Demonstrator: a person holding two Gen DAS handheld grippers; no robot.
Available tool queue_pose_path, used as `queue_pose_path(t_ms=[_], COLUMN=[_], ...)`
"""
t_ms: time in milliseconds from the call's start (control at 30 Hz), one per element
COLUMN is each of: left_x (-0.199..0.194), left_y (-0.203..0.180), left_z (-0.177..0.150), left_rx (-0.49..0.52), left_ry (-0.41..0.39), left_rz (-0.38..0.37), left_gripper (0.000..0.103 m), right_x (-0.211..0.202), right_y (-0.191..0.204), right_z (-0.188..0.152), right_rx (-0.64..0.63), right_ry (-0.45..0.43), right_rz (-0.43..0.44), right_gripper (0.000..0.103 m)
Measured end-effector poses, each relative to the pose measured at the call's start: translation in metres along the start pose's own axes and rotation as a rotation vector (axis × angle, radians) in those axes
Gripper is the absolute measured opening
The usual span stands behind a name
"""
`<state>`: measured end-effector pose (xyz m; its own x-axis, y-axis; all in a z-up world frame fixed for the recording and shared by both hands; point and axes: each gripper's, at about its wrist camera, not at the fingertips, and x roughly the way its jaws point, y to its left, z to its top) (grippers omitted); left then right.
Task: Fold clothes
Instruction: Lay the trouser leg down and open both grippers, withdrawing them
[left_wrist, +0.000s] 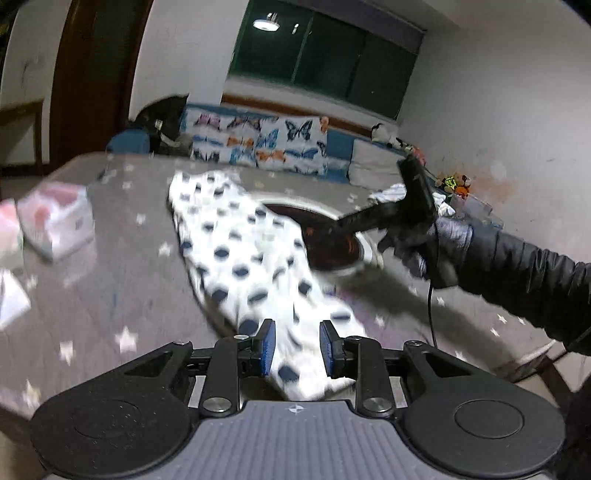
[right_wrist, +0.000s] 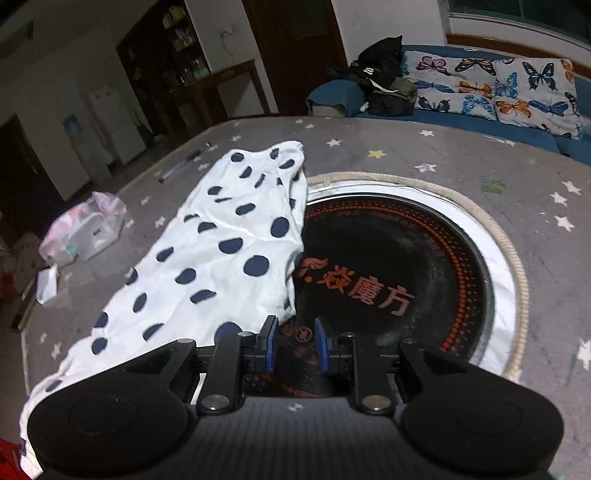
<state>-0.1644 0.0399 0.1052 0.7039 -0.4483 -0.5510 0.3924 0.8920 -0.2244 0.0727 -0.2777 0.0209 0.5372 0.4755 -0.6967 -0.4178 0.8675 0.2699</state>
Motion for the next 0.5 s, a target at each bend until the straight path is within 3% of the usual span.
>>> queue_pose_path(t_ms=[233, 500], left_x=[0.053, 0.116], left_y=[-0.015, -0.014], left_z=[0.035, 0.046], left_rx=[0.059, 0.093], left_ry=[0.001, 0.071], left_rz=[-0.013, -0.022], left_gripper=[0.029, 0.029], right_x=[0.019, 0.025], right_y=[-0.007, -0.013], right_z=[-0.001, -0.002], right_rx=[0.053, 0.075], right_ry=[-0.003, -0.030], right_rz=[0.073, 0.119], right_gripper=[0.021, 0.021])
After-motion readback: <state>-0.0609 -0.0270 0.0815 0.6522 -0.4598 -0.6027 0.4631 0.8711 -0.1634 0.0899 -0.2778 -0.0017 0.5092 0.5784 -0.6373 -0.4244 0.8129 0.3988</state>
